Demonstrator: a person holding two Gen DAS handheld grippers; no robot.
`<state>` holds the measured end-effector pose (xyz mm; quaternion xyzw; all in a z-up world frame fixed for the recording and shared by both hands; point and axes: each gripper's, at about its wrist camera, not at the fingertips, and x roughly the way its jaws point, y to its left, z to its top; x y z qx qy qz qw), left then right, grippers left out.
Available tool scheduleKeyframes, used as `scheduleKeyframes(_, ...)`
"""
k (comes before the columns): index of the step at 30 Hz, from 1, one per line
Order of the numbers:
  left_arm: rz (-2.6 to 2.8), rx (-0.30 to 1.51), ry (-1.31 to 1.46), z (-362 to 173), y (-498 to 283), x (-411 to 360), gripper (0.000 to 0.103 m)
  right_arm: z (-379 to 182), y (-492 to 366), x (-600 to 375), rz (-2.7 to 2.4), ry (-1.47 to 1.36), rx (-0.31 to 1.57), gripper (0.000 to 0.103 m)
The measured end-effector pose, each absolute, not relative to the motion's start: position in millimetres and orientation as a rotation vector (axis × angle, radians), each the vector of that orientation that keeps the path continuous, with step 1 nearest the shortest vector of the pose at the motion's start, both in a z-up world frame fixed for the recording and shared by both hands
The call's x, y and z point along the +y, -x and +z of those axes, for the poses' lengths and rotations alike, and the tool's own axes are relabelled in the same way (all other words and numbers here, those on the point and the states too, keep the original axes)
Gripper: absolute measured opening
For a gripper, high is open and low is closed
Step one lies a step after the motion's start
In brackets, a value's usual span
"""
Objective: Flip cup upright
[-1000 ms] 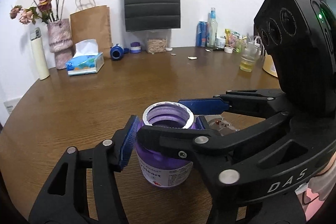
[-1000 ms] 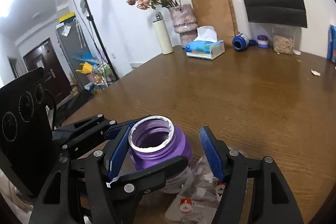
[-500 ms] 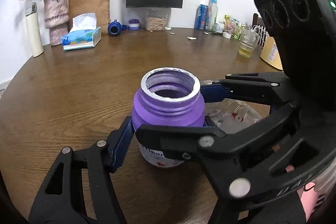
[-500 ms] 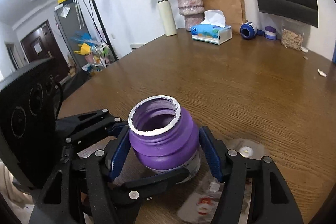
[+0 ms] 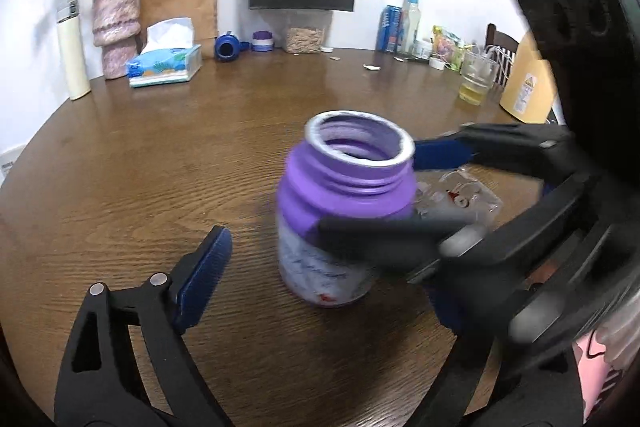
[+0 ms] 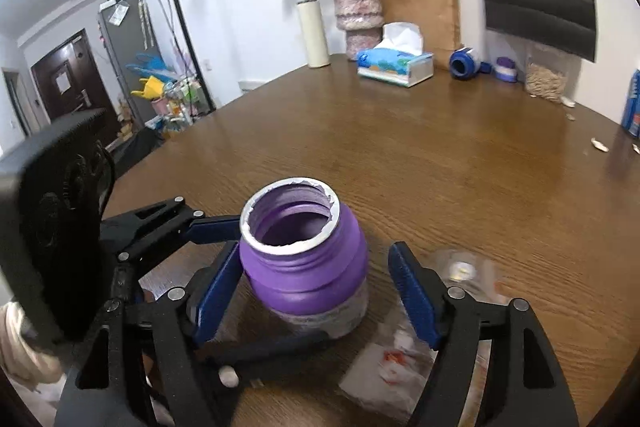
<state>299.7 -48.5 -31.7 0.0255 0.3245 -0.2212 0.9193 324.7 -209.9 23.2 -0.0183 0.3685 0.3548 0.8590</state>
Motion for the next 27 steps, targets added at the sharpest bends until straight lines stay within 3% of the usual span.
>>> scheduleKeyframes(2,-0.446,0.649,-0.043,-29,-291,-39,0.089,35,-316,-230,0.737,-0.027,0.751,0.079)
scheduleKeyframes(5,-0.458,0.580,0.026,-18,-260,-9,0.103,54,-297,-264,0.664,-0.061,0.718,0.080)
scheduleKeyframes(10,-0.279,0.463,0.013,8,-217,26,0.103,76,-258,-320,0.401,-0.027,0.657,0.088)
scheduleKeyframes(27,-0.010,0.365,0.051,43,-197,43,0.103,84,-216,-318,0.374,-0.033,0.610,0.088)
